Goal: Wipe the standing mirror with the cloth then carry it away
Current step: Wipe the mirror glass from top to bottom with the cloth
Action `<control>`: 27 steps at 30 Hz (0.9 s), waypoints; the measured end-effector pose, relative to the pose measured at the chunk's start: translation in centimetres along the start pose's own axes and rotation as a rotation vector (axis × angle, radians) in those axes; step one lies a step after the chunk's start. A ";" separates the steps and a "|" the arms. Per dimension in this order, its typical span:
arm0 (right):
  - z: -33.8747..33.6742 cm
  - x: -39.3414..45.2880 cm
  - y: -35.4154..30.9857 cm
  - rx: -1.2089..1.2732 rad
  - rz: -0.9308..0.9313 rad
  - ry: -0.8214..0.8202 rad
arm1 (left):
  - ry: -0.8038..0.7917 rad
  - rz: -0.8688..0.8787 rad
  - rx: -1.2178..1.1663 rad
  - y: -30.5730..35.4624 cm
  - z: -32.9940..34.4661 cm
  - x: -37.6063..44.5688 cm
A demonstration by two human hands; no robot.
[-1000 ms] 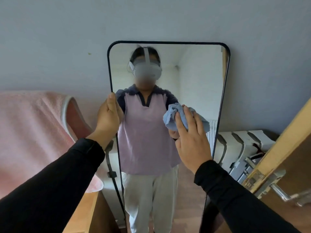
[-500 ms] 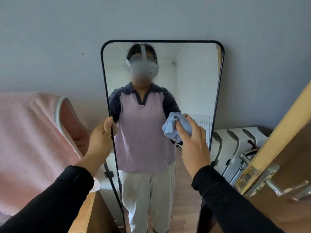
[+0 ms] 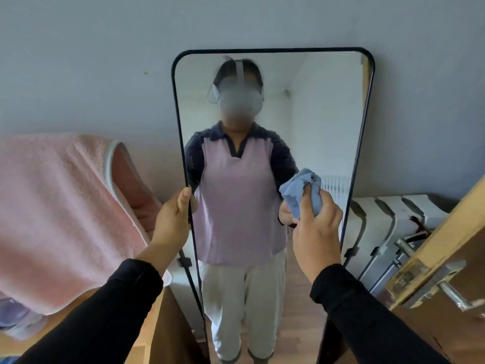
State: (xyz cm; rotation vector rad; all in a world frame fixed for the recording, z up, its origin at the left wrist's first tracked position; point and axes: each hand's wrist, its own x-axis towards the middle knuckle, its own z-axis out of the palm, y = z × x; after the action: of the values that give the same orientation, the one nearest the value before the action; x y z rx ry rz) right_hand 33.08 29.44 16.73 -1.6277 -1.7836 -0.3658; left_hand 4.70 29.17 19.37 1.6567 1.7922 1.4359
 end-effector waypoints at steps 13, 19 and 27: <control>1.3 -0.4 -5.2 0.109 -0.144 -0.038 | -0.061 -0.102 -0.075 -0.2 0.1 0.0; 2.1 -1.2 -5.8 0.006 -0.391 -0.085 | -0.092 -0.099 -0.075 -0.3 -0.1 0.1; -1.4 4.7 -7.3 0.282 -0.203 0.017 | -0.101 -0.130 -0.123 0.6 0.0 -0.1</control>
State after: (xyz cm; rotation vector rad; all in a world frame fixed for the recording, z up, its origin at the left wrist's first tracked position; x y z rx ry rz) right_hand 26.61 30.85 22.46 -1.2505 -1.8967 -0.2063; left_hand 5.08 28.93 19.81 1.4951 1.6881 1.3533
